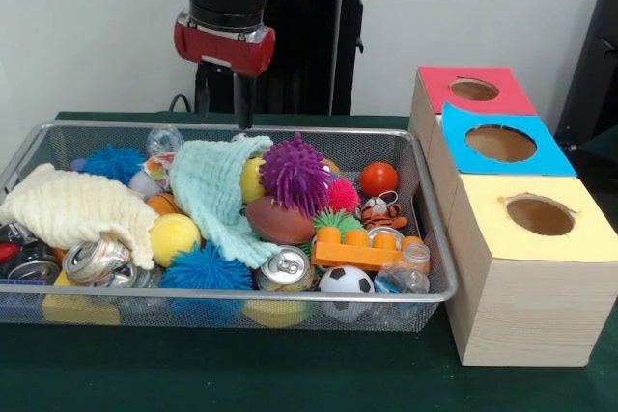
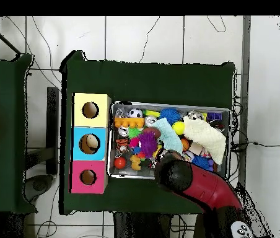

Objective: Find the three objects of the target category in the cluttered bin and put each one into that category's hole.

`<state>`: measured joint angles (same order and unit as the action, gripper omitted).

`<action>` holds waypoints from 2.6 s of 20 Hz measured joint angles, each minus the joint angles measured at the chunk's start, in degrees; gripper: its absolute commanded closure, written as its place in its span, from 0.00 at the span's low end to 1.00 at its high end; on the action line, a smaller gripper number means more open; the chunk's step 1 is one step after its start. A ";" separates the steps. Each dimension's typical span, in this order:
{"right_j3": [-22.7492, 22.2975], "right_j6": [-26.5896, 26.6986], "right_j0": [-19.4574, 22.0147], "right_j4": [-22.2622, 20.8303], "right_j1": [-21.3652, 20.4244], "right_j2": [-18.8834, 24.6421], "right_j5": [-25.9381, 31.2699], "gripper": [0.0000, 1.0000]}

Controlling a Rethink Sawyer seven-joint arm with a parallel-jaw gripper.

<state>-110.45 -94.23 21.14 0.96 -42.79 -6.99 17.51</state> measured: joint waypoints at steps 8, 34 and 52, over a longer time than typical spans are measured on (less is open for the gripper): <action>-1.60 -0.87 0.34 2.02 0.12 -2.79 -2.81 0.00; -3.93 -14.26 0.22 16.57 8.71 -8.63 -11.20 0.00; -5.52 -19.17 2.38 24.46 13.54 -10.22 -11.20 0.00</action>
<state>-115.97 -113.40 23.52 25.42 -29.25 -17.21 6.30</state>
